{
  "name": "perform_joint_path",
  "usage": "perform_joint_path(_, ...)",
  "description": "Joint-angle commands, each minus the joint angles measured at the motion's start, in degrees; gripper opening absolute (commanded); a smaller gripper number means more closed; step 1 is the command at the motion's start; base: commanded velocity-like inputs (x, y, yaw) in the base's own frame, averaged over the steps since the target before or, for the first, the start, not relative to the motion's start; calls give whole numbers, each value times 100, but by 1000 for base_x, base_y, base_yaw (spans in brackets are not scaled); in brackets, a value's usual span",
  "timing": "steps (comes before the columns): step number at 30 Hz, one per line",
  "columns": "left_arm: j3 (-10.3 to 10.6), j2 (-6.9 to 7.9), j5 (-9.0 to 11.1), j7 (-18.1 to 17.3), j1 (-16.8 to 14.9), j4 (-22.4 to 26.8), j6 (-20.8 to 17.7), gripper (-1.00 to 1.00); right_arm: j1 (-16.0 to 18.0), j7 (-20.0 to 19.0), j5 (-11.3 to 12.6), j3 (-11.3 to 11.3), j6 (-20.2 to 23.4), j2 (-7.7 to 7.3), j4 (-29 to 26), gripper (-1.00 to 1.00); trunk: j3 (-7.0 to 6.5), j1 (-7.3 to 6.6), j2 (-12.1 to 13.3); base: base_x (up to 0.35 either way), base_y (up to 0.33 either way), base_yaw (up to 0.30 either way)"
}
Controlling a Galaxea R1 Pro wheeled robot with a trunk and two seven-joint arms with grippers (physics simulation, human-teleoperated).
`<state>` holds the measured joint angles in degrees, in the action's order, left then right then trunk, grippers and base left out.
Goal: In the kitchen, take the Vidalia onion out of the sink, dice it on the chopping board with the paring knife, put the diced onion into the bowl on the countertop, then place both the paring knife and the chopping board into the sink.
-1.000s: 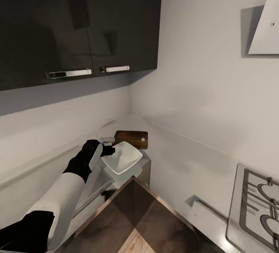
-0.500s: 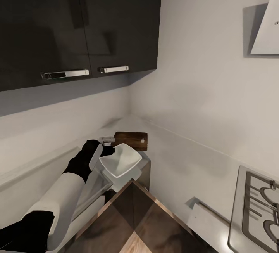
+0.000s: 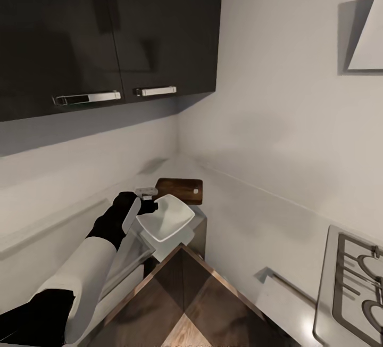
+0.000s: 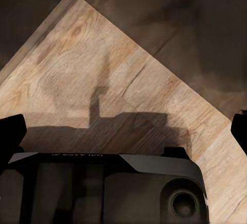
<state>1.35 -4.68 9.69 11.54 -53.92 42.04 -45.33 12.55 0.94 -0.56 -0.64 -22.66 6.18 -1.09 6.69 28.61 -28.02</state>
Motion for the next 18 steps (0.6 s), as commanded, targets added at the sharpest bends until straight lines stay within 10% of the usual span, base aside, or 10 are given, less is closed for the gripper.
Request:
perform_joint_path(1,14,2,60,50,-5,6,-19,100,5,7,-6,-3,-16,3,8,100,20,2,-11,0,0,0)
perform_joint_path(18,14,7,60,50,-5,-3,-19,100,5,-17,-10,8,273,7,6,100,127,2,-11,0,0,0)
